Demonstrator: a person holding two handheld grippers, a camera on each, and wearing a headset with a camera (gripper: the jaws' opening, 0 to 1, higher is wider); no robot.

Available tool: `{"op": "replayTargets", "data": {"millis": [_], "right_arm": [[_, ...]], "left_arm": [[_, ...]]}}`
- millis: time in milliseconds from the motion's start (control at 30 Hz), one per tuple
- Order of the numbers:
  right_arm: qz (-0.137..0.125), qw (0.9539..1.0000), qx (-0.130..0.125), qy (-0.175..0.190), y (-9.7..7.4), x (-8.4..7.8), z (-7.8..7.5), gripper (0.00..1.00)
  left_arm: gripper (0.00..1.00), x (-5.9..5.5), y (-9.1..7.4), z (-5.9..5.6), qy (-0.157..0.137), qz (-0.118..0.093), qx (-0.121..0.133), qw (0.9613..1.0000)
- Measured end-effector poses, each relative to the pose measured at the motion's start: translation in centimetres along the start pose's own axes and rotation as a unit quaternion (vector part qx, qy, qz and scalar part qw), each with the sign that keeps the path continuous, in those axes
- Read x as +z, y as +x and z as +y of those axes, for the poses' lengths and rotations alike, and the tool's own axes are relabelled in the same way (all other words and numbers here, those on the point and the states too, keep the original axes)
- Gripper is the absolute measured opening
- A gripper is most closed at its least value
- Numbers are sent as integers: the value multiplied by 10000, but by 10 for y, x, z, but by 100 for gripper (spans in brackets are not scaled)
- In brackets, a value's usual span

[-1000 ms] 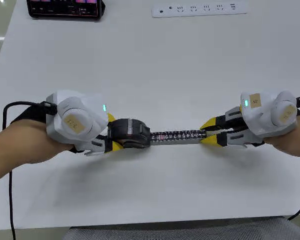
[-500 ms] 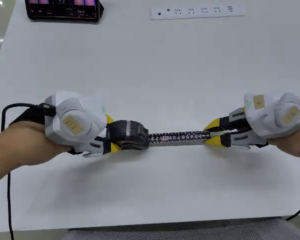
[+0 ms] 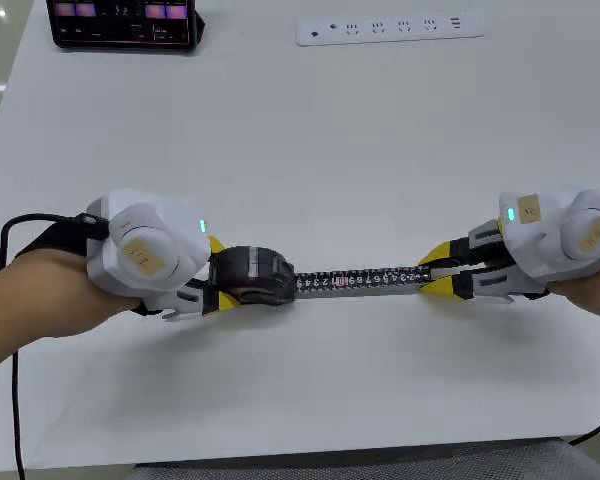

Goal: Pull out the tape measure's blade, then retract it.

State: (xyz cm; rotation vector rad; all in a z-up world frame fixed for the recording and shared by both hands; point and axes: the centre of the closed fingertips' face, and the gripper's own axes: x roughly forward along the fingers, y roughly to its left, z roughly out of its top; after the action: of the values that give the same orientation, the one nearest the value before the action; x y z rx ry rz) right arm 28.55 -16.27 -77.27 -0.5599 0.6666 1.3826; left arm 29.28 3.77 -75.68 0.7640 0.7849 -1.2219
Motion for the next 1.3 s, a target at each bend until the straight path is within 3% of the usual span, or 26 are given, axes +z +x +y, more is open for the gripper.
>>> {"op": "replayTargets", "data": {"millis": [1300], "right_arm": [[160,9997,-135,107,-39,-41,-4,9]], "left_arm": [[25,2,-1,-3,-22,156,5,9999]]}}
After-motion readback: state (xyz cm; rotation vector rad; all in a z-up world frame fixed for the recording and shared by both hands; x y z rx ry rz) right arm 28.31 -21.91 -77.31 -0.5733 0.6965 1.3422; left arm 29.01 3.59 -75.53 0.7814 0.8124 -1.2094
